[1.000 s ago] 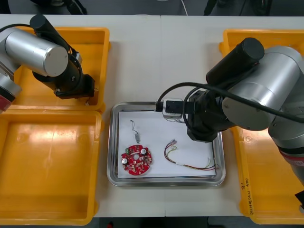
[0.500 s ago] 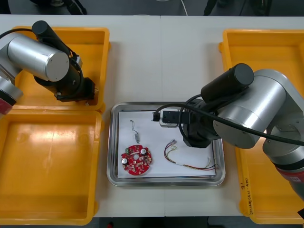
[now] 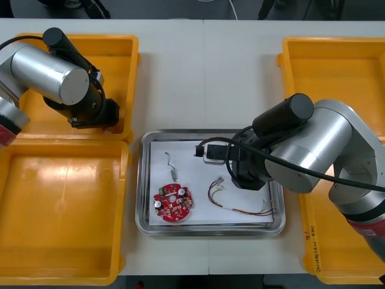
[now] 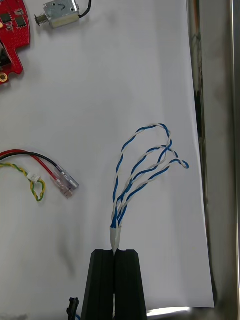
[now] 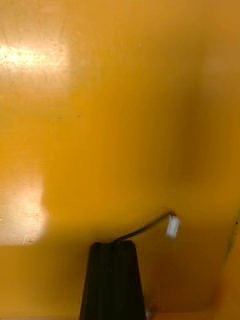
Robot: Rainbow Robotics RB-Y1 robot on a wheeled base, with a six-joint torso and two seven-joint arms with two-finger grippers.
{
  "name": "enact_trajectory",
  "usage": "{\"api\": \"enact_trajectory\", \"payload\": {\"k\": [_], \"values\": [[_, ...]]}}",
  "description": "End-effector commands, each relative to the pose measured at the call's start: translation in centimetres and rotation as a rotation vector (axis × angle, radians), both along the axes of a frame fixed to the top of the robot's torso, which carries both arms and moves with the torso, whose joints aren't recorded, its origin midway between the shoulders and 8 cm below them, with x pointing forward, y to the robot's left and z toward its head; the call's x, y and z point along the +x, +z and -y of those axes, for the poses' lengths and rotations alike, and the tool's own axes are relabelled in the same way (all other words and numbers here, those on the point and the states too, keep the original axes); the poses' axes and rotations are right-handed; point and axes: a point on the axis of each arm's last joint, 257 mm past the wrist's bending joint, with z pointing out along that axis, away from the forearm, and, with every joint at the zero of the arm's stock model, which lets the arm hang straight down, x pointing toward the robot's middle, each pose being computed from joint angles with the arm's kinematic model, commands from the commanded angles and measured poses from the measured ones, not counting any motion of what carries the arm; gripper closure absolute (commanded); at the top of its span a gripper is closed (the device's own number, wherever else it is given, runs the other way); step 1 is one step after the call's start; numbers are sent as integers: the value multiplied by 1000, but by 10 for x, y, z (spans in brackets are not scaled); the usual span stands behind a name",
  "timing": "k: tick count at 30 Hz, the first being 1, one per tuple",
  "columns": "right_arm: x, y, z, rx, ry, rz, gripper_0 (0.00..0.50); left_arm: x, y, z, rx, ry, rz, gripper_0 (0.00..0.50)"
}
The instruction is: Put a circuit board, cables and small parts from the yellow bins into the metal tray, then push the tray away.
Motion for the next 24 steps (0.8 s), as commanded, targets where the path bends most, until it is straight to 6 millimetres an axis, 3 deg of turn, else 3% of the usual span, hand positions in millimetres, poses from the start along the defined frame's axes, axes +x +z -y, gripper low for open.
{"api": "enact_trajectory", "payload": {"k": [1,9,17,19,22,24], "values": [[-2,-7,-11,-7,51,16,500,-1,-3,-12,59,-55,7,500],[10,-13,-11,10,45,34,500,3,5,-12,32,-44,18,500],[11,-14,-9,3,45,36,495,8,26,-22,3,-29,37,500],[11,-14,-9,3,45,36,461,10,31,-24,5,-34,46,500],[11,-14,-9,5,41,36,358,13,39,-33,19,-42,55,500],[12,-14,-8,3,41,37,327,13,43,-40,32,-48,56,500]]}}
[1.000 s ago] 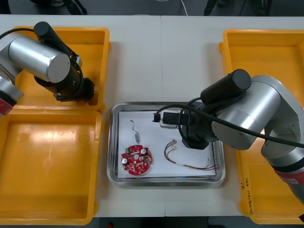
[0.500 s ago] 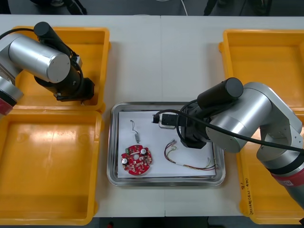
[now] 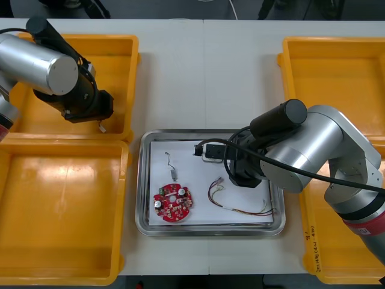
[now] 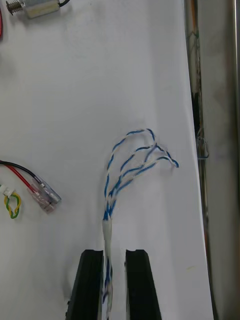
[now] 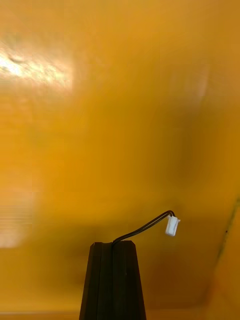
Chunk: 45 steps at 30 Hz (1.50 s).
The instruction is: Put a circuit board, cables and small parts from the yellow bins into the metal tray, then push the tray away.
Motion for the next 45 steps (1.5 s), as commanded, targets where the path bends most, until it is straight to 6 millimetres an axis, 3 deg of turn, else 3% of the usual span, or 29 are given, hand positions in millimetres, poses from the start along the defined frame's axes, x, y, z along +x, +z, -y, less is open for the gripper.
{"api": "enact_trajectory", "payload": {"k": [1,3,5,7,22,34,35,36,38,39,45], "values": [[-4,-1,-5,-12,36,13,285,6,24,-33,95,-100,38,500],[-4,-1,-5,-12,36,13,203,7,30,-38,104,-105,46,500],[-3,0,-5,-11,32,16,63,9,33,-44,115,-103,54,500],[-2,1,-4,-6,26,16,0,10,37,-49,127,-99,62,500],[1,40,19,22,-58,-37,0,34,41,-96,177,-117,118,500],[-7,87,32,77,-231,-151,0,41,45,-101,185,-118,145,500],[-7,93,35,86,-261,-151,0,41,46,-100,183,-119,148,417],[-7,98,39,96,-293,-151,0,41,47,-99,182,-121,148,218],[-5,105,42,124,-341,-148,0,41,47,-100,181,-120,147,39],[-3,110,44,147,-370,-146,0,41,47,-101,180,-119,149,0],[8,132,60,253,-528,-140,0,39,51,-99,175,-122,133,0]]}}
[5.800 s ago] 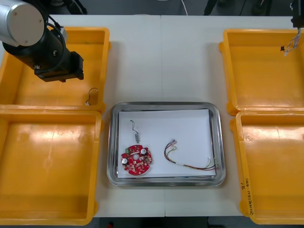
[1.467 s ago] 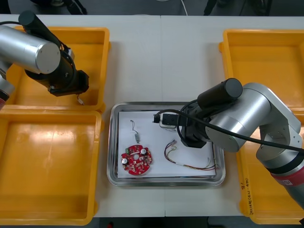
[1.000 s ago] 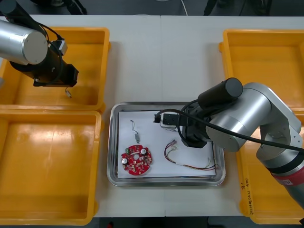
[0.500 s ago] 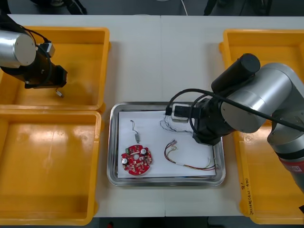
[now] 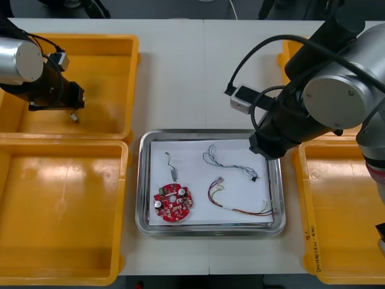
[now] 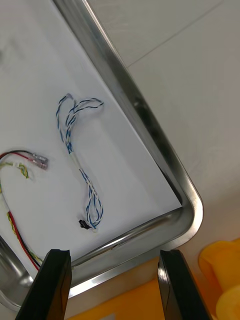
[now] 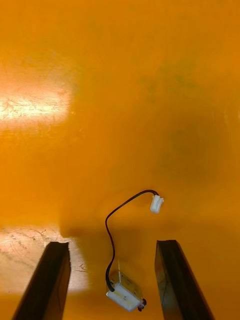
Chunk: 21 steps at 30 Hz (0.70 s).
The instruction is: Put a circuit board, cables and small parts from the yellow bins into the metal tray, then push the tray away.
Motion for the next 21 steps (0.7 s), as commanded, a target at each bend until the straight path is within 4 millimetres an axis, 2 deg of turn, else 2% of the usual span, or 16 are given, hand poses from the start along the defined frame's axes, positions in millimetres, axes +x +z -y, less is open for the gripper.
{"api": "enact_trajectory", "payload": {"k": [1,5,7,14,19,21], "values": [[18,48,19,61,-116,84,0,7,38,-19,52,-40,41,0],[22,58,35,108,-220,82,0,3,45,-18,47,-39,24,0],[25,64,49,123,-286,86,0,0,51,-19,39,-33,16,0],[27,77,81,149,-404,88,0,-11,63,-19,33,-22,-16,0],[27,86,110,139,-453,99,0,-17,65,-14,17,-22,-32,0],[25,87,120,146,-477,94,0,-18,60,-8,8,-26,-38,0]]}}
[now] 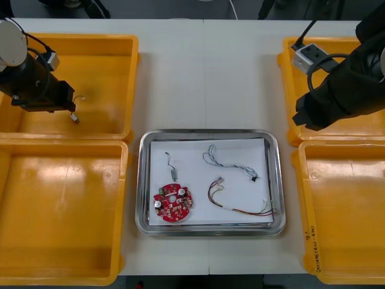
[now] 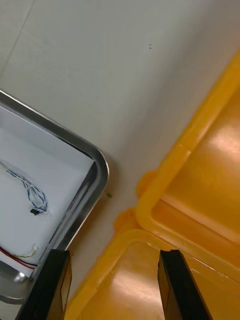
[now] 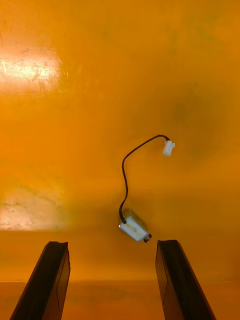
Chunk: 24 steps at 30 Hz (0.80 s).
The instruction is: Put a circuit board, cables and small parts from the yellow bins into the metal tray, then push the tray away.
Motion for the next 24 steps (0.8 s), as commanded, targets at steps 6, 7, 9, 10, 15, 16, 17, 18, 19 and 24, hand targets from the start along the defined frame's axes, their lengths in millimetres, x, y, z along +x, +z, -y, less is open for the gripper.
{"api": "enact_trajectory", "payload": {"k": [6,7,9,10,15,16,17,18,19,24], "values": [[1,40,59,34,-144,74,0,11,36,6,32,-56,84,0],[0,41,65,38,-157,74,0,10,33,7,30,-57,83,0],[-1,42,74,43,-178,73,0,8,29,8,29,-55,80,0],[-2,43,81,49,-195,70,0,7,26,8,29,-53,77,0],[-6,44,107,80,-265,63,0,7,13,13,16,-54,91,0],[-7,46,112,91,-280,64,0,8,11,14,14,-54,96,0],[-8,45,118,101,-297,61,0,9,8,13,14,-52,103,0],[-9,45,121,108,-305,61,0,9,7,13,12,-52,105,0],[-10,45,127,116,-323,61,0,10,5,15,9,-54,111,0],[-15,42,147,129,-383,57,0,8,-6,18,3,-51,110,0]]}}
